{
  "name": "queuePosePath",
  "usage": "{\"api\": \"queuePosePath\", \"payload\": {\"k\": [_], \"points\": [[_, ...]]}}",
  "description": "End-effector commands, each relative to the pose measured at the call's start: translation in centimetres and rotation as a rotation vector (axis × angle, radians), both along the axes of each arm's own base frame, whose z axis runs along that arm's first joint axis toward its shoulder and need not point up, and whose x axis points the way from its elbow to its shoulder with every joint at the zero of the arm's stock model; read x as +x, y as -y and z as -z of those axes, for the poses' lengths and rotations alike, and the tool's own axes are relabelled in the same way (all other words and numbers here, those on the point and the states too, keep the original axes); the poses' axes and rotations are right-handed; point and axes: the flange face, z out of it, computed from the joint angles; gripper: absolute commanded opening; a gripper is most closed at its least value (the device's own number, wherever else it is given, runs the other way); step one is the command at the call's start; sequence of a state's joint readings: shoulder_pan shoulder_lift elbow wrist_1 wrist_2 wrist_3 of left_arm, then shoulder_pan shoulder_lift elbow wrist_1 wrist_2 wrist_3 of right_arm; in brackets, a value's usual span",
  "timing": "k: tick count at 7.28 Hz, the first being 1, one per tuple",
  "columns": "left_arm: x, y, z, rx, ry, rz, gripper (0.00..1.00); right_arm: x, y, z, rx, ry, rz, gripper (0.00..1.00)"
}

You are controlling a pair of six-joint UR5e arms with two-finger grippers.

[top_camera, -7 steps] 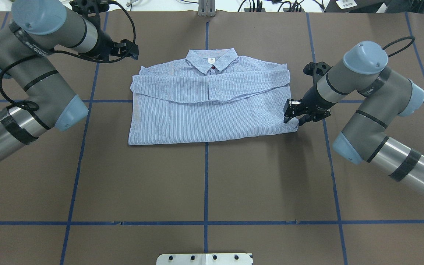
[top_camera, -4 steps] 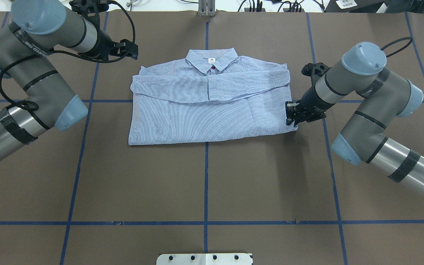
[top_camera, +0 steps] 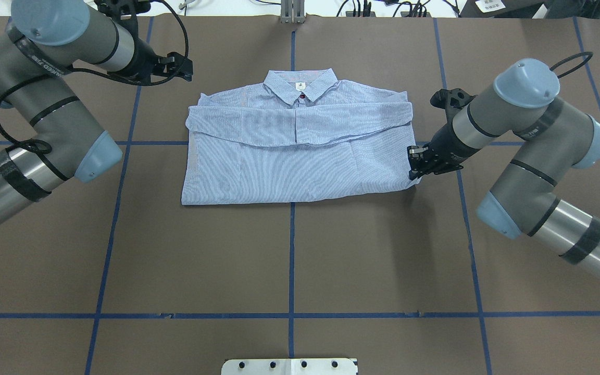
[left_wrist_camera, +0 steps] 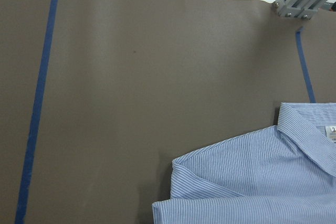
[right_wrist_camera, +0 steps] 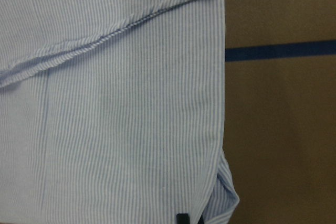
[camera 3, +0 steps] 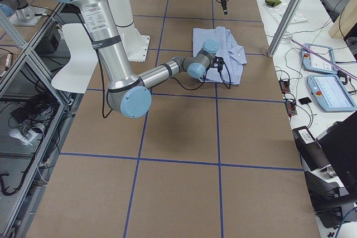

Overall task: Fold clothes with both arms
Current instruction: 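Drag the folded shirt with the right gripper toward the robot, turning it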

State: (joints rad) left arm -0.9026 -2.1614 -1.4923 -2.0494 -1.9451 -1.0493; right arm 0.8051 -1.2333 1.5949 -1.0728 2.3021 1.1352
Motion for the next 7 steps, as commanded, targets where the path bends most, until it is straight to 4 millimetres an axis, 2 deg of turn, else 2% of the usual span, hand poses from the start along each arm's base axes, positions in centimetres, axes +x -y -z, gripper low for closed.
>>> {"api": "queuePosePath", "payload": {"k": [1,2,3,6,7], "points": [[-0.4,0.2,0.0,0.000,0.000,0.007,0.99,2.2,-4.9,0.8,0.023,0.035,0.039,0.00],[-0.5,0.2,0.1,0.001,-0.001,0.007,0.99,1.9,-5.8,0.8,0.025,0.038,0.053,0.00],[-0.5,0.2,0.1,0.001,-0.001,0.007,0.99,2.3,-7.9,-0.2,0.017,0.029,0.075,0.00],[-0.3,0.0,0.5,0.000,-0.010,0.007,0.99,7.0,-18.3,-1.3,0.000,0.022,0.180,0.00],[-0.3,0.0,0.5,0.000,-0.010,0.007,0.99,7.5,-21.2,-1.9,-0.027,0.005,0.222,0.00]]}}
